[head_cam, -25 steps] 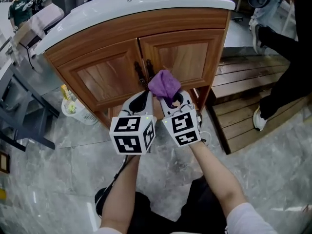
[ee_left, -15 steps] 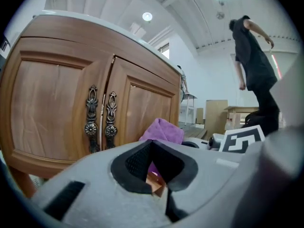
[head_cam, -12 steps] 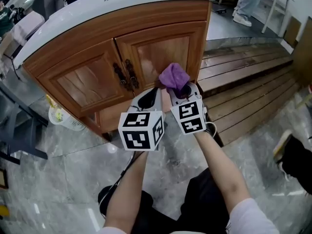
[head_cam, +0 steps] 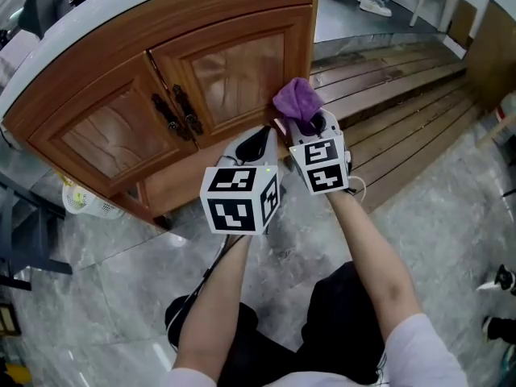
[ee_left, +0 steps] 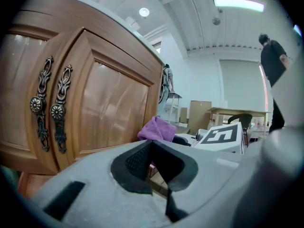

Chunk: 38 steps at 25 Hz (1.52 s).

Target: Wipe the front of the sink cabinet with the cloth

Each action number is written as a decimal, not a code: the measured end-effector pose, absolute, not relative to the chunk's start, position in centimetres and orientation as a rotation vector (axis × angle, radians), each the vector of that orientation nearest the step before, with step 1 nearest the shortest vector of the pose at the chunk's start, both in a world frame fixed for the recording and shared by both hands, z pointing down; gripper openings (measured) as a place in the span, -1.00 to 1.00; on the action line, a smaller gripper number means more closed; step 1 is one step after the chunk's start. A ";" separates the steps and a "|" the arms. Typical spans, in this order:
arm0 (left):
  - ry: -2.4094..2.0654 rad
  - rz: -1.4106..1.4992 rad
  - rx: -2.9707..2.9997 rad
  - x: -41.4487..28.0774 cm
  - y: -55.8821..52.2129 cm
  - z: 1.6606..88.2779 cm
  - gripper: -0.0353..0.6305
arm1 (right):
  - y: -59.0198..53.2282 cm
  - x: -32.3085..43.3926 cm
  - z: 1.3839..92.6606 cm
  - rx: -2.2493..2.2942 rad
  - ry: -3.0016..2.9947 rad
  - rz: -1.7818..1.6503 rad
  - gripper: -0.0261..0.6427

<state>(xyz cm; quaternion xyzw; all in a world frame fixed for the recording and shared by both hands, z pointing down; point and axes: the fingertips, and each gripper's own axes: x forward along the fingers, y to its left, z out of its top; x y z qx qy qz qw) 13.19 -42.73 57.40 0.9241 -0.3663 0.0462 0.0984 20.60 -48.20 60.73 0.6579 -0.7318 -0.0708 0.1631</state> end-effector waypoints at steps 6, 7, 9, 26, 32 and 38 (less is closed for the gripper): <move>-1.043 0.142 2.790 14.4 -42.5 57.2 -0.88 | -48.1 22.0 59.6 1.909 -2.070 -0.227 -0.69; -1.055 0.140 2.799 14.1 -42.7 56.9 -0.88 | -48.1 21.7 59.2 1.905 -2.082 -0.240 -0.70; -1.065 0.141 2.806 13.6 -42.6 56.7 -0.88 | -47.6 21.1 58.7 1.893 -2.100 -0.246 -0.70; -1.158 0.176 2.651 6.9 -41.0 58.1 -0.88 | -42.1 10.1 56.8 1.700 -2.333 -0.046 -0.69; -1.207 0.187 2.564 3.7 -39.1 57.8 -0.88 | -39.6 7.4 55.7 1.626 -2.340 0.067 -0.69; -1.306 0.192 2.505 1.3 -37.6 52.4 -0.88 | -36.7 4.7 51.6 1.551 -2.351 0.152 -0.69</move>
